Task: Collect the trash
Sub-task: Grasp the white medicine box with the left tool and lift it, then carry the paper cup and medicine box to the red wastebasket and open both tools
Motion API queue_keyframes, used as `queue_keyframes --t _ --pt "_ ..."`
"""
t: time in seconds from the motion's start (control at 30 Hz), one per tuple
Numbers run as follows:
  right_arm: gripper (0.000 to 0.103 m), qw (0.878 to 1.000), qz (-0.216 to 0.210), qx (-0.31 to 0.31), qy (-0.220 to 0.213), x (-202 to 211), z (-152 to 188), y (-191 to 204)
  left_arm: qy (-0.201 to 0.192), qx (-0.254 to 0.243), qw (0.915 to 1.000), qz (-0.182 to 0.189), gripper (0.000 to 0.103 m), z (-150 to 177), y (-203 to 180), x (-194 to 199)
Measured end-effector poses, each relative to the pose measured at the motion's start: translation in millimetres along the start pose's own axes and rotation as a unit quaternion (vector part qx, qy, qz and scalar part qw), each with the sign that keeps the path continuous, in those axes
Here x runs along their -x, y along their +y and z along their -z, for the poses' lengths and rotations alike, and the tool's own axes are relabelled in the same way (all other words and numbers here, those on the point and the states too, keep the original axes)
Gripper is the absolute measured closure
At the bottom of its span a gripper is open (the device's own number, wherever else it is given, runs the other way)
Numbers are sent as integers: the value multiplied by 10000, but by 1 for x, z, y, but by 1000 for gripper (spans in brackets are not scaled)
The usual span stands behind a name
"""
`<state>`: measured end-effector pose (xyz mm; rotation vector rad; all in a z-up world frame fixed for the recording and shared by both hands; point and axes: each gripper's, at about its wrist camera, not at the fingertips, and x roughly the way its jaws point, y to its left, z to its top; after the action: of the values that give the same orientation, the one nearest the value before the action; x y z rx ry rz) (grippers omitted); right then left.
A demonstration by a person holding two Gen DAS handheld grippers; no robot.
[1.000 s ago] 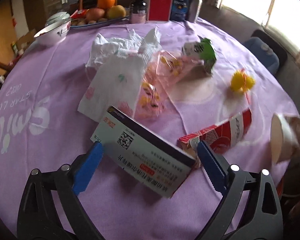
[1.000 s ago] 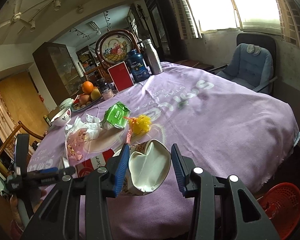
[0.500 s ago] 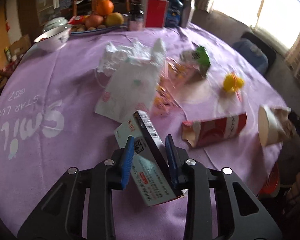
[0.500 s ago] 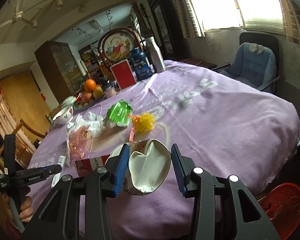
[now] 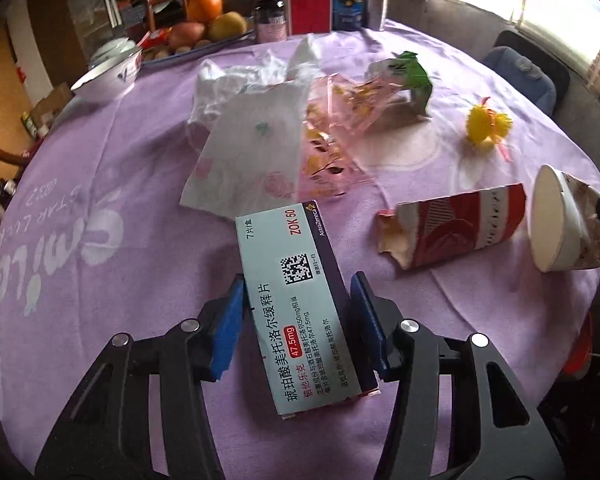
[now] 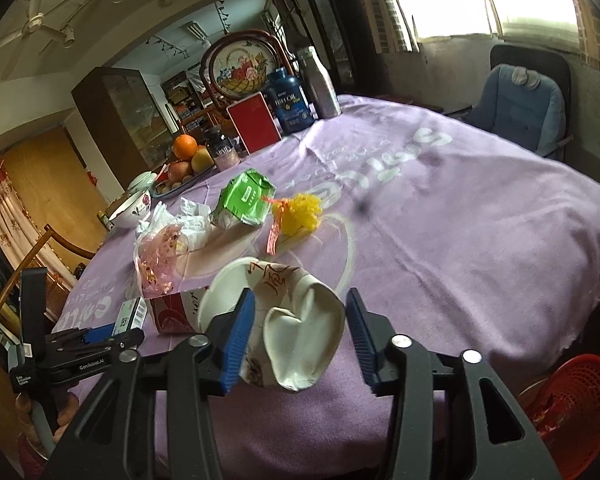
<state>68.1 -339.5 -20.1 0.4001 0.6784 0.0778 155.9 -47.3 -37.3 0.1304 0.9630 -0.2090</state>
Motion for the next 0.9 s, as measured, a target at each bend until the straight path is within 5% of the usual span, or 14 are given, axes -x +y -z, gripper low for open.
queue_keyframes --t 0.17,0.43,0.9 --pt "62 9998 -105 -92 114 -7 5 -2 -282 58 9994 191 51 -3 4 15" --pt "62 9982 105 136 -571 30 -5 11 -721 -75 9960 522 51 -17 -12 49" --pt "62 9843 1172 -487 -1230 113 10 -70 -936 -1157 9776 1490 51 -33 -126 70"
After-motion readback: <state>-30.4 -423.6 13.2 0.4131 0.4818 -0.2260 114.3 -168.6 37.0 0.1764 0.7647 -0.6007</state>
